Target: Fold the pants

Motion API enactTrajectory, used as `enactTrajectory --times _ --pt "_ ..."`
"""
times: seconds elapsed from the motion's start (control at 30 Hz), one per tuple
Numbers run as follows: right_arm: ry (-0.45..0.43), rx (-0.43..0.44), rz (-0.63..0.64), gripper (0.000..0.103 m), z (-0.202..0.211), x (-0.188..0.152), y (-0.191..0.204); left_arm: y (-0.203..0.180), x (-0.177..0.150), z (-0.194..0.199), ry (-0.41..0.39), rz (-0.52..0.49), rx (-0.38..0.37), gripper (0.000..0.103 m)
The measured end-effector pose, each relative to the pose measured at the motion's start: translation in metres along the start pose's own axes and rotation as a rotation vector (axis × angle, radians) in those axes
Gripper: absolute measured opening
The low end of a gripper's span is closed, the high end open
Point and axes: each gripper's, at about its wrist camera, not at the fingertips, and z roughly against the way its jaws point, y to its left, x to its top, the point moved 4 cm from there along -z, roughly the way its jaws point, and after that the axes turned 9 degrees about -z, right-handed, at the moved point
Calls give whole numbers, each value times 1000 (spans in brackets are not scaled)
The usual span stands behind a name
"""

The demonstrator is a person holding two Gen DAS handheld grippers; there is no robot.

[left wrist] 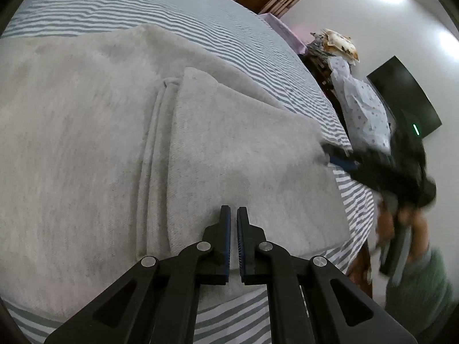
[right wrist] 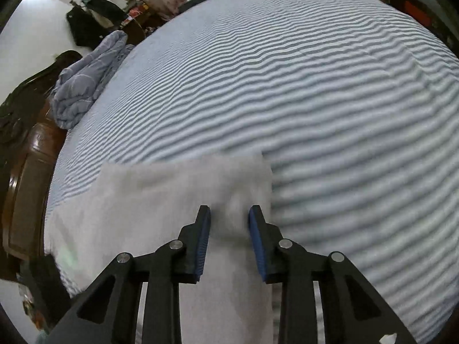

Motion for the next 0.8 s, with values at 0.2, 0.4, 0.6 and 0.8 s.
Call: enactTrajectory --times 0.2,0.4,0.6,0.8 --pt "58 -93 108 32 14 -75 -9 -3 -1 0 4 5 12 7" --pt "3 -114 117 35 23 -102 -15 -7 0 0 -1 -7 39 7" --pt "23 -96 40 41 14 -99 -23 -10 -1 23 -2 6 72 8" --pt "-43 -93 42 44 36 -89 5 37 -14 116 -167 97 198 61"
